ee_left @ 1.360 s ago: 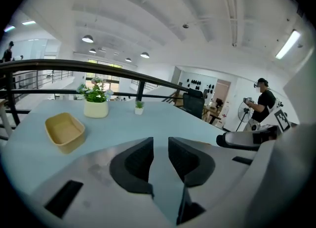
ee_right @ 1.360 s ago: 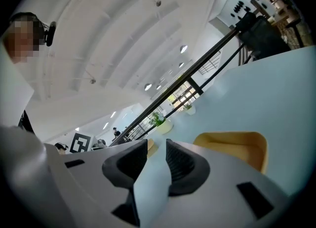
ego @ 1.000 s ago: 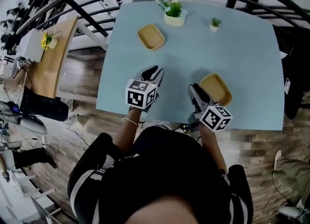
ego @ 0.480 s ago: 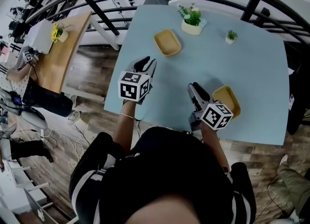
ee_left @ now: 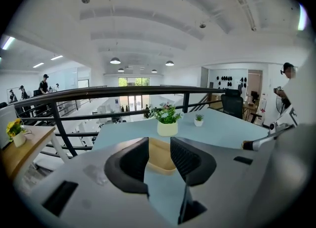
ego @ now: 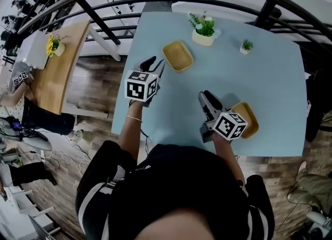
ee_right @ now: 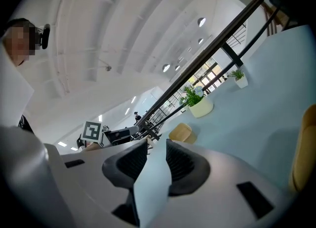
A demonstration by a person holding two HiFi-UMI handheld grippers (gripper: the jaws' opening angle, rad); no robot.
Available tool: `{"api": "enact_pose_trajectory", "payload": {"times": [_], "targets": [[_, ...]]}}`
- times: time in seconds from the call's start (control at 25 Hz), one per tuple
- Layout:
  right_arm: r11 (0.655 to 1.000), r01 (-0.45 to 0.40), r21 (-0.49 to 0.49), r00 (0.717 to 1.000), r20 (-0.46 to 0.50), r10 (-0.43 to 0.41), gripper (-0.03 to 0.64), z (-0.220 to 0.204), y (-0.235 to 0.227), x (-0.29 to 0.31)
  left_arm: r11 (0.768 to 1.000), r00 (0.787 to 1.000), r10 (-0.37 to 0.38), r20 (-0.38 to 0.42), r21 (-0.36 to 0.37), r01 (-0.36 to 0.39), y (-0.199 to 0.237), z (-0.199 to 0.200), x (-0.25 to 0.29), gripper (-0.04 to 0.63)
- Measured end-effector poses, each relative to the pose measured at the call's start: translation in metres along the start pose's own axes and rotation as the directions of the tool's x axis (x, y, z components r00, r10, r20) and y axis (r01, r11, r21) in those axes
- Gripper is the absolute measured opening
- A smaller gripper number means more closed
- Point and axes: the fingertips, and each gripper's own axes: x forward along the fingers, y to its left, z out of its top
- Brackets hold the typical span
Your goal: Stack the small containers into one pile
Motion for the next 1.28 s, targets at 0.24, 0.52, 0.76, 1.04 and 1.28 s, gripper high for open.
{"api": "enact_pose_trajectory", "payload": {"times": [0.24, 0.52, 0.76, 1.04, 1.28], "targets": [[1.0, 0.025, -0.019, 0.999, -0.023, -0.025, 0.127, 0.004, 0.004, 0.024, 0.999, 0.999, -0.027, -0.02, -0.025, 0.026, 0.026, -0.001, 0.027, 0.145], [0.998, 0.063, 0.032, 0.998, -0.032, -0.062, 0.129, 0.004, -0.008, 0.064, 0.997, 0.996, -0.064, -0.066, -0.048, 0.061, 0.056, -0.017, 0.071, 0.158], [0.994, 0.096, 0.053, 0.994, -0.058, -0.092, 0.146, 0.004, -0.029, 0.107, 0.987, 0.988, -0.128, -0.089, -0.105, 0.119, 0.076, -0.033, 0.126, 0.166], [0.98, 0.171, 0.102, 0.983, -0.077, -0.164, 0.166, -0.011, -0.053, 0.155, 0.969, 0.974, -0.205, -0.094, -0.159, 0.189, 0.099, -0.055, 0.173, 0.194], [0.962, 0.217, 0.167, 0.975, -0.081, -0.206, 0.175, -0.02, -0.069, 0.171, 0.956, 0.958, -0.268, -0.099, -0.148, 0.252, 0.092, -0.064, 0.188, 0.196]]}}
